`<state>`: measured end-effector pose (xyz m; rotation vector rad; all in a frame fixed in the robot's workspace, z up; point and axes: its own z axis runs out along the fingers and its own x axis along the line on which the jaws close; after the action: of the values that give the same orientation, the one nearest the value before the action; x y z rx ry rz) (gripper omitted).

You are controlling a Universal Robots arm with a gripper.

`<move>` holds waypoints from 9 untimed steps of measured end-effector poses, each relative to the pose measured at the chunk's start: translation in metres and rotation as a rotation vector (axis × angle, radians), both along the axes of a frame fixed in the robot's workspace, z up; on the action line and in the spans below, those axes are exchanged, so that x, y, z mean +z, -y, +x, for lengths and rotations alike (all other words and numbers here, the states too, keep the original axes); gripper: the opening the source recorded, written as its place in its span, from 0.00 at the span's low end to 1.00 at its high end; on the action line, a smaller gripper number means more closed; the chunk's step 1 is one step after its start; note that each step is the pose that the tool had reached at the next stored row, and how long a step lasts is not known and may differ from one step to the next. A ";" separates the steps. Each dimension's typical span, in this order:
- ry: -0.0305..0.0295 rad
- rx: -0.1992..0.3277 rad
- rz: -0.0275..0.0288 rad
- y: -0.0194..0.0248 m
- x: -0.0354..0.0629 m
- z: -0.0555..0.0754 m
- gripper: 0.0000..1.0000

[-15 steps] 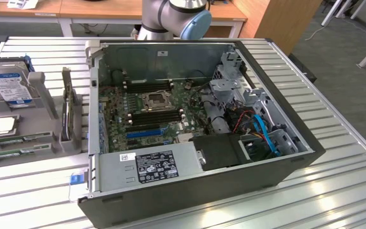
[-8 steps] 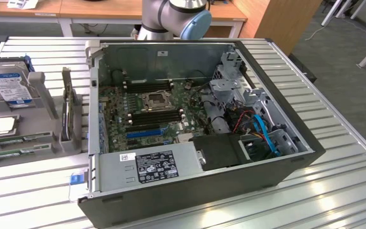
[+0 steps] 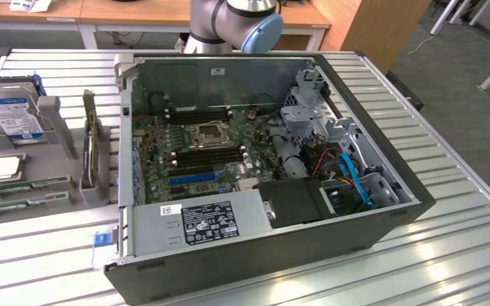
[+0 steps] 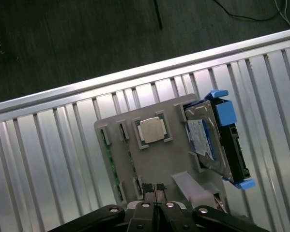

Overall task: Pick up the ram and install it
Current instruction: 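Pick up the ram and move it above insertion slot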

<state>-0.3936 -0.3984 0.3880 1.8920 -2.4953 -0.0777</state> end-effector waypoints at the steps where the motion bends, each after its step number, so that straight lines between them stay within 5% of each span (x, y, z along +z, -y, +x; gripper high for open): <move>1: 0.0000 0.009 0.0001 0.0000 0.0000 0.000 0.10; 9: 0.0000 0.079 0.0001 0.0000 0.0000 0.000 0.10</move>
<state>-0.3936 -0.3984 0.3880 1.9883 -2.4169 -0.0771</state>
